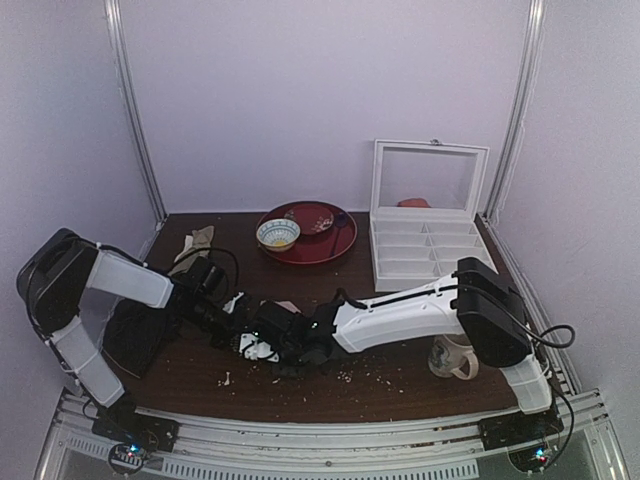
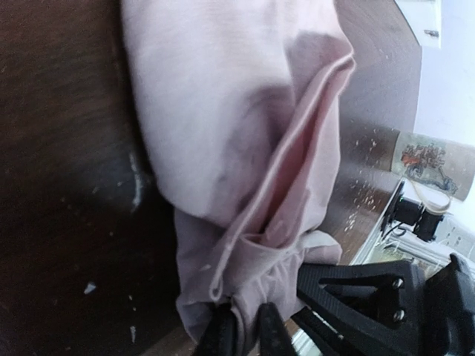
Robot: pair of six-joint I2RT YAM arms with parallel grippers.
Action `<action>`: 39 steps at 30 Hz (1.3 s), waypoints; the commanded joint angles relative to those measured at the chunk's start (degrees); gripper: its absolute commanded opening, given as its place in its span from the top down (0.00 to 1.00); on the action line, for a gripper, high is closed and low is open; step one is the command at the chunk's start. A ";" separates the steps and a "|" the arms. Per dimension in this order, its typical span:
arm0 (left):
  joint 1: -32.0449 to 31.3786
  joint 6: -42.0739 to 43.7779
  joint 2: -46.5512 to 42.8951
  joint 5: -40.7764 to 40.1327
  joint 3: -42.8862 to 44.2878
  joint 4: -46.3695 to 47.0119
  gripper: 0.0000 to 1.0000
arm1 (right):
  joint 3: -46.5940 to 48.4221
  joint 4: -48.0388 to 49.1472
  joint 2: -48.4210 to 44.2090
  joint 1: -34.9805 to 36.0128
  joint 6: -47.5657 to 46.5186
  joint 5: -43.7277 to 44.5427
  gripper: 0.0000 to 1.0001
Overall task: Roll the underwear
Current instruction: Roll the underwear at the center of the board.
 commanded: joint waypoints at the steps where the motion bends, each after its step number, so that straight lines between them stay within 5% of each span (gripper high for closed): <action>1: 1.44 -2.38 -2.16 0.44 -1.60 0.99 0.77 | 0.98 -5.47 0.36 -0.24 0.91 -9.42 1.00; 7: 5.93 -3.68 -6.55 1.23 -3.93 1.46 0.69 | 5.15 -11.18 1.21 -1.48 1.73 -16.70 1.00; 21: 8.25 -4.75 -7.65 1.16 -6.79 2.22 0.70 | 18.05 -23.86 8.26 -4.23 3.46 -30.46 1.00; 39: 7.81 -3.46 -7.29 -1.28 -8.14 -0.31 0.85 | 33.64 -33.30 18.54 -7.10 3.73 -43.72 1.00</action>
